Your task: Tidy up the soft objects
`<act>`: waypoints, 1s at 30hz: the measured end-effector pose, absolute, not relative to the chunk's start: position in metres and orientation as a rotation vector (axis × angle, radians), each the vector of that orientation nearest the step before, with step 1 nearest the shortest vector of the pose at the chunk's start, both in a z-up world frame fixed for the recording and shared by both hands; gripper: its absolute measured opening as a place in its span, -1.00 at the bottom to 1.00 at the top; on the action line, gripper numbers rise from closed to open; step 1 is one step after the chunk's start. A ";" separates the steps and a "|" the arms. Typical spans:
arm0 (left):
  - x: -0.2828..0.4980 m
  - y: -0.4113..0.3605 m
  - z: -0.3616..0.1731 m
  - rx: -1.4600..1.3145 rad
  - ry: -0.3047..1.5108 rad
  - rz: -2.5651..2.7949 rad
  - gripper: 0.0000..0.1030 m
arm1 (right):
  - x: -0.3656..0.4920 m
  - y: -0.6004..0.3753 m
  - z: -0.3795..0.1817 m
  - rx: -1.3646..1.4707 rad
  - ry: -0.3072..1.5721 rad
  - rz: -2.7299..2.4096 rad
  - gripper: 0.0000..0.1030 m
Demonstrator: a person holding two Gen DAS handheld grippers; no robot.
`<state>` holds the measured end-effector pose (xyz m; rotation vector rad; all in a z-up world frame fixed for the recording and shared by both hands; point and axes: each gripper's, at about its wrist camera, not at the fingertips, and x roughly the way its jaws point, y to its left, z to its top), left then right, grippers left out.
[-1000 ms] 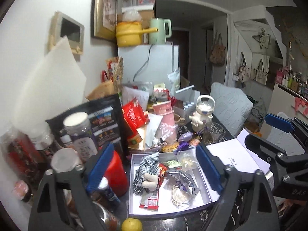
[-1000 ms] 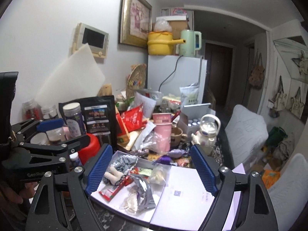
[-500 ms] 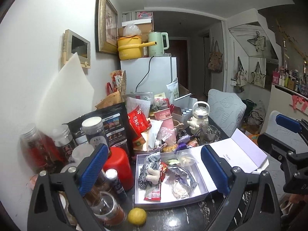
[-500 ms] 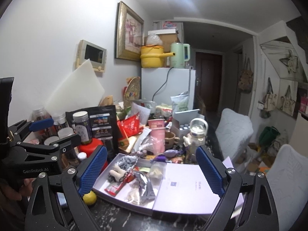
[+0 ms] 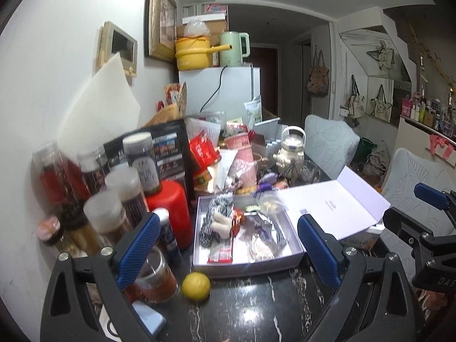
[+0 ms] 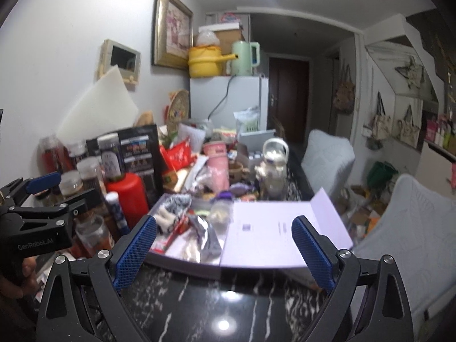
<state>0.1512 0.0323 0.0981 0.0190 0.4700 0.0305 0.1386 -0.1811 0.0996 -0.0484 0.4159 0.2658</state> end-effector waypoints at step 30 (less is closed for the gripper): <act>0.148 0.026 0.056 -0.009 0.592 0.028 0.91 | 0.135 -0.177 0.053 -0.065 0.540 0.263 0.88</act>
